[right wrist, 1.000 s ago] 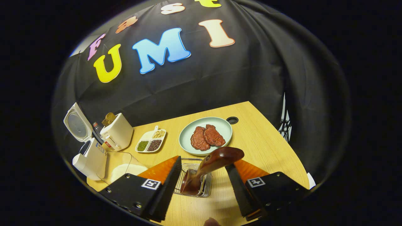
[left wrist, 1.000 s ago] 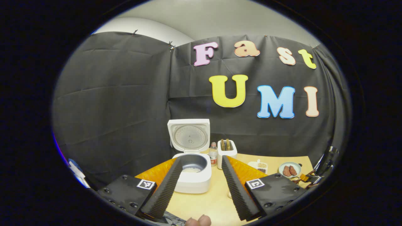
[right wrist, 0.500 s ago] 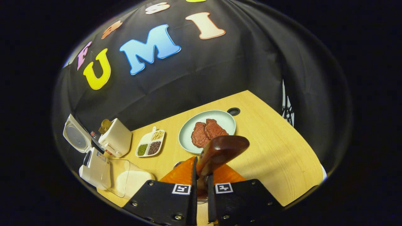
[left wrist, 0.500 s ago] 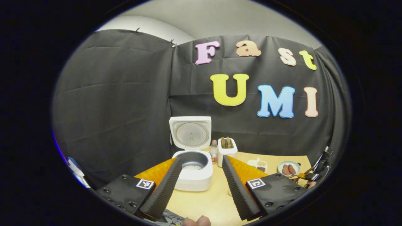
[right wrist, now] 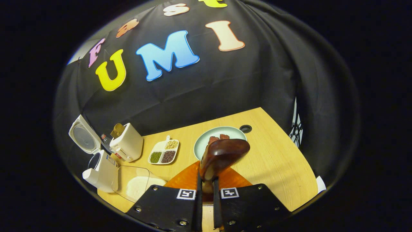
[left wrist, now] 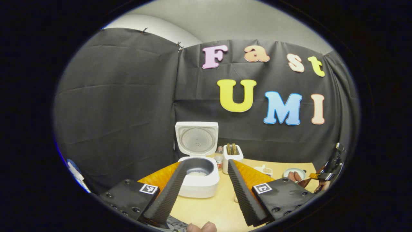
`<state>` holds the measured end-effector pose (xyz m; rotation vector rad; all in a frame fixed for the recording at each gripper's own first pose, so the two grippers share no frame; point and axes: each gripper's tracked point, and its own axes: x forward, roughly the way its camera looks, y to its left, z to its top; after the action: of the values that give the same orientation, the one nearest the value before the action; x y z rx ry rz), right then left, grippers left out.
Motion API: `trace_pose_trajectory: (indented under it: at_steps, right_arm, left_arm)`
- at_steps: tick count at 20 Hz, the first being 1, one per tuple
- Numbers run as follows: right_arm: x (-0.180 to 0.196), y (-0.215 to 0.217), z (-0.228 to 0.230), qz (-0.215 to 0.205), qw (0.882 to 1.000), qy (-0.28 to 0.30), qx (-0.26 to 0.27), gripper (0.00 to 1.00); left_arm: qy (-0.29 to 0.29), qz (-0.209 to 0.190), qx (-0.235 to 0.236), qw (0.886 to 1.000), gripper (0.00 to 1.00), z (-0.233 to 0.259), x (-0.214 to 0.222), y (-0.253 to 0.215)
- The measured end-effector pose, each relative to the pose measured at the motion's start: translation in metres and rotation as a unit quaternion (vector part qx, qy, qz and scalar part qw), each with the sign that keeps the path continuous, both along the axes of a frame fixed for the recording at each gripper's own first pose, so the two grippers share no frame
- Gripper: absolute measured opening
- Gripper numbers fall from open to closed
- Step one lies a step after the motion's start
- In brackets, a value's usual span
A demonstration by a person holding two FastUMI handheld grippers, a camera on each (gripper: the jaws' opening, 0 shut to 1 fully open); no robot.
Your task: Close the left gripper, press the button to open the rice cooker; take a wooden spoon from the chopstick holder with the right hand, scoop a spoonful of rice and pour it into the rice cooker, then put the wooden spoon back into the chopstick holder.
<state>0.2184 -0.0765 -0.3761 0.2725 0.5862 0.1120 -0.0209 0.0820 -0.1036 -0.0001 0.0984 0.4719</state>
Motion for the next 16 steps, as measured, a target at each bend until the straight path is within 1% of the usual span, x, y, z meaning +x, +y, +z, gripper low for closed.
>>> trace_pose_trajectory:
  at_steps: [3,5,8,10,12,16]
  right_arm:
    - [-0.006,0.025,0.042,0.022,1.0,-0.022,-0.002,0.14]
    - [-0.015,0.052,0.064,0.043,0.998,-0.034,-0.004,0.14]
    - [-0.031,0.101,0.083,0.072,0.997,-0.041,-0.012,0.14]
    - [-0.039,0.136,0.085,0.087,0.995,-0.041,-0.011,0.14]
    - [-0.043,0.165,0.081,0.1,0.994,-0.042,-0.021,0.14]
    - [-0.043,0.21,0.049,0.133,0.99,-0.02,-0.052,0.14]
  left_arm:
    - [-0.017,-0.013,-0.013,1.0,0.91,0.001,-0.011,0.012]
    - [-0.026,-0.022,-0.012,0.999,0.91,0.0,-0.02,0.025]
    - [-0.028,-0.034,-0.022,0.999,0.91,-0.002,-0.037,0.049]
    - [-0.033,-0.047,-0.044,0.997,0.91,-0.006,-0.048,0.06]
    - [-0.036,-0.055,-0.064,0.996,0.91,-0.01,-0.055,0.072]
    - [-0.034,-0.043,-0.073,0.996,0.9,-0.012,-0.068,0.1]
